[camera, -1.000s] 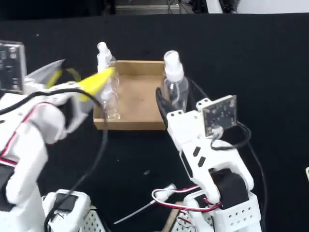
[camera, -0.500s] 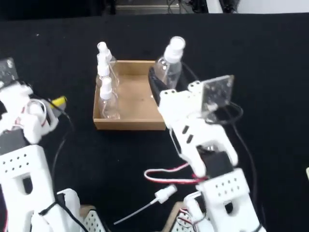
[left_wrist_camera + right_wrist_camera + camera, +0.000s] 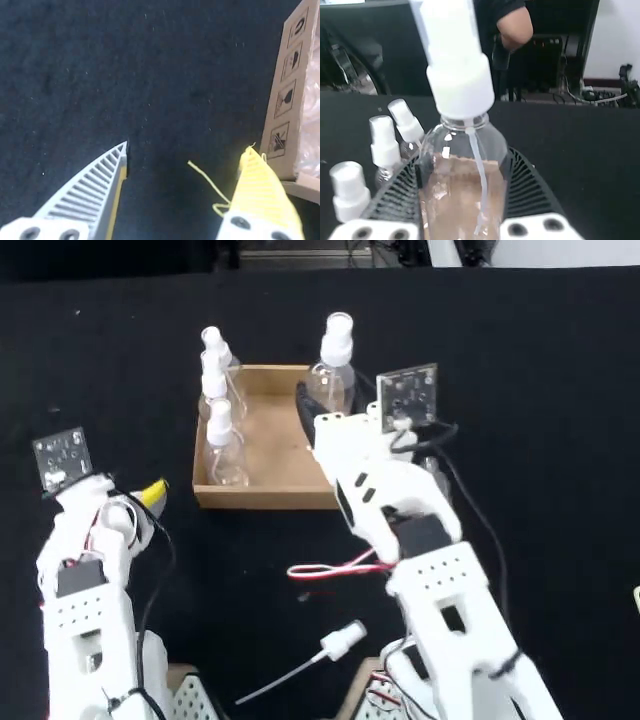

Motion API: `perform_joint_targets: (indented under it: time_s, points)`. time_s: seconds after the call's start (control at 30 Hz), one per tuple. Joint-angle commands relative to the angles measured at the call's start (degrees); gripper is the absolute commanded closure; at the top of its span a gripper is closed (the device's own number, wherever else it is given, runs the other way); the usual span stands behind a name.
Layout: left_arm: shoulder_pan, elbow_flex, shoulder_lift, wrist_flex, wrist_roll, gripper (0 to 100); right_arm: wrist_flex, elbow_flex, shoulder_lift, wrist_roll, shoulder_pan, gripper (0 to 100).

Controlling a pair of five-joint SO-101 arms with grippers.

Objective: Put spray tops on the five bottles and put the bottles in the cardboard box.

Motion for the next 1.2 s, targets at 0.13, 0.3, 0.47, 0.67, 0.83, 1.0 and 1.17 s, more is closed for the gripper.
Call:
perform_joint_targets:
  time_s: [0.13, 0.3, 0.47, 0.67, 0.83, 1.0, 1.17]
  points:
    - [3.65, 4.35, -5.27, -3.34, 0.00, 68, -21.89, 0.92, 13.14, -0.18, 0.35, 98.6]
    - [3.56, 5.49, -7.38, -3.25, -0.18, 68, -26.73, -2.24, 21.76, -0.09, 0.44, 98.6]
    - [3.21, 6.46, -8.88, -3.16, -0.18, 68, -27.60, -5.76, 29.23, -0.09, 1.93, 98.7]
    - [3.21, 6.81, -10.55, -2.99, -0.18, 68, -30.86, -8.04, 34.95, 5.27, 1.85, 98.7]
    - [3.21, 6.81, -10.64, -2.99, -0.18, 68, -41.14, -7.87, 40.66, 5.36, 2.37, 98.7]
    - [3.21, 6.81, -10.64, -2.99, -0.18, 68, -45.54, -8.13, 45.76, 5.27, 2.46, 98.7]
    - [3.21, 6.81, -10.64, -2.99, -0.18, 68, -51.52, -7.78, 49.89, 5.27, 2.64, 98.7]
